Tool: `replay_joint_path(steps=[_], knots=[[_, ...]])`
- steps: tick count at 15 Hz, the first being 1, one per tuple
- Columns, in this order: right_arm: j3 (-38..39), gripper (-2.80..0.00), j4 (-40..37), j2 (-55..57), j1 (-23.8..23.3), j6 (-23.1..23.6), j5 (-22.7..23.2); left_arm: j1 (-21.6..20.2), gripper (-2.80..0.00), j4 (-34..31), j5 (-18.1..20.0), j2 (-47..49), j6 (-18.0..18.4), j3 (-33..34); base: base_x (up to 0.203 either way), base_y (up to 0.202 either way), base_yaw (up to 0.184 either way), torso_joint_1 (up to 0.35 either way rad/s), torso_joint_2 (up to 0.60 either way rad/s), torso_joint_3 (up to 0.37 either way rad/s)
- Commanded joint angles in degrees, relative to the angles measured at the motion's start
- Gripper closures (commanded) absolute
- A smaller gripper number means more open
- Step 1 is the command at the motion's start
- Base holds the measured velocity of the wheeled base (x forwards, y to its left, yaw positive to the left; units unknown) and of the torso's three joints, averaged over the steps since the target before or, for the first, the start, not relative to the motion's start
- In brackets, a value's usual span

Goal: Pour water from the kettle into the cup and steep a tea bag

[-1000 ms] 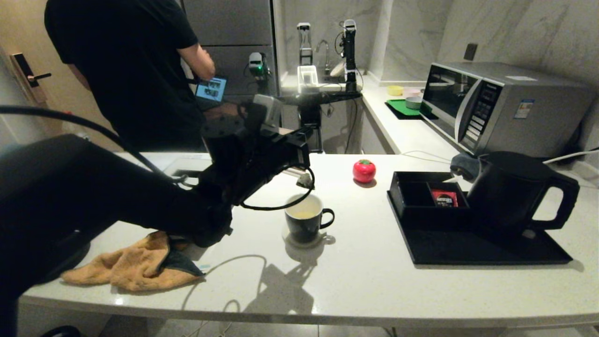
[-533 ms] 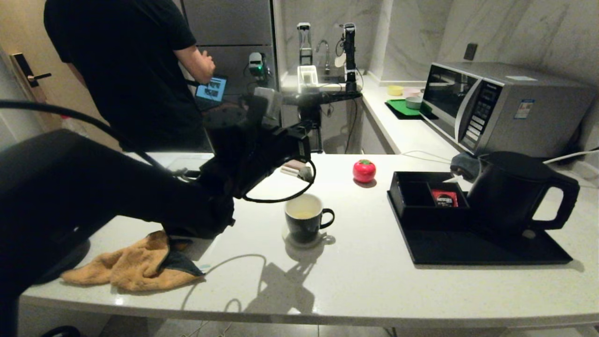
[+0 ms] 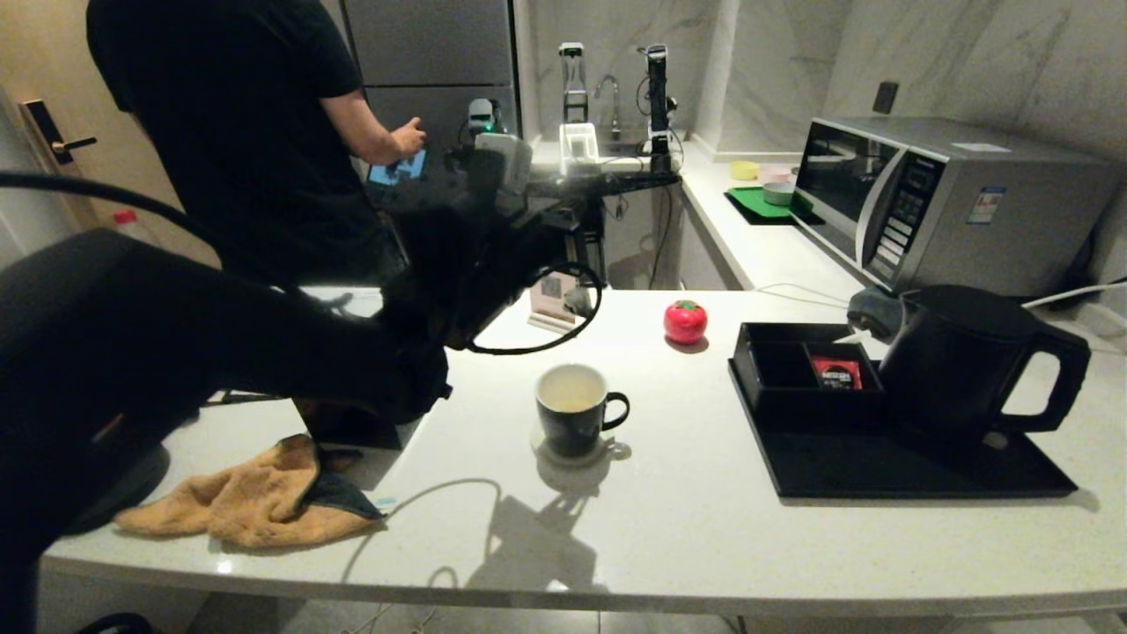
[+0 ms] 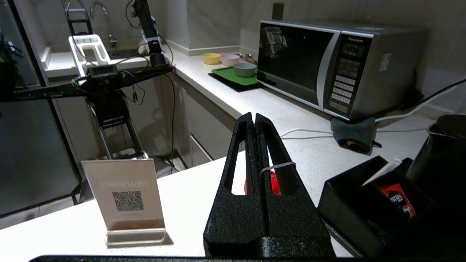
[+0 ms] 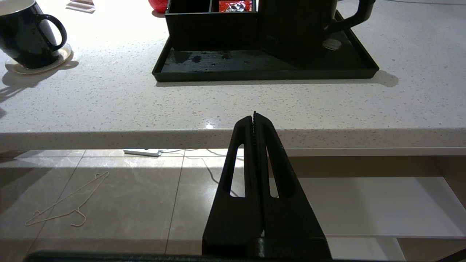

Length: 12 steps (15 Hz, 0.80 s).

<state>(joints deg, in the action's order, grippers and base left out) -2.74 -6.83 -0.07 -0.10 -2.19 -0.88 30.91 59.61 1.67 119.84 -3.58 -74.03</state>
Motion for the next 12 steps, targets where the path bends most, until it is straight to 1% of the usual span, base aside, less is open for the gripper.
replay_joint_path(steps=[1, 8, 12], knots=[[0.02, 0.00, -0.03, 0.07, 0.01, 0.00, 0.00, -2.12, 0.00, 0.45, 0.00, -1.13, -0.08, -0.23, 0.000, 0.000, 0.000, 0.000, 0.00, 0.000], [-0.06, 0.00, -0.03, 0.07, 0.01, 0.00, 0.00, -10.52, 0.00, -0.04, 0.00, -4.32, -0.11, -0.23, 0.000, 0.000, 0.000, 0.000, 0.00, 0.000], [0.02, 0.00, -0.03, 0.07, 0.01, 0.00, 0.00, -13.37, 0.00, -0.98, -0.09, -4.71, -0.11, -0.34, 0.000, 0.000, 0.000, 0.000, 0.00, 0.000]])
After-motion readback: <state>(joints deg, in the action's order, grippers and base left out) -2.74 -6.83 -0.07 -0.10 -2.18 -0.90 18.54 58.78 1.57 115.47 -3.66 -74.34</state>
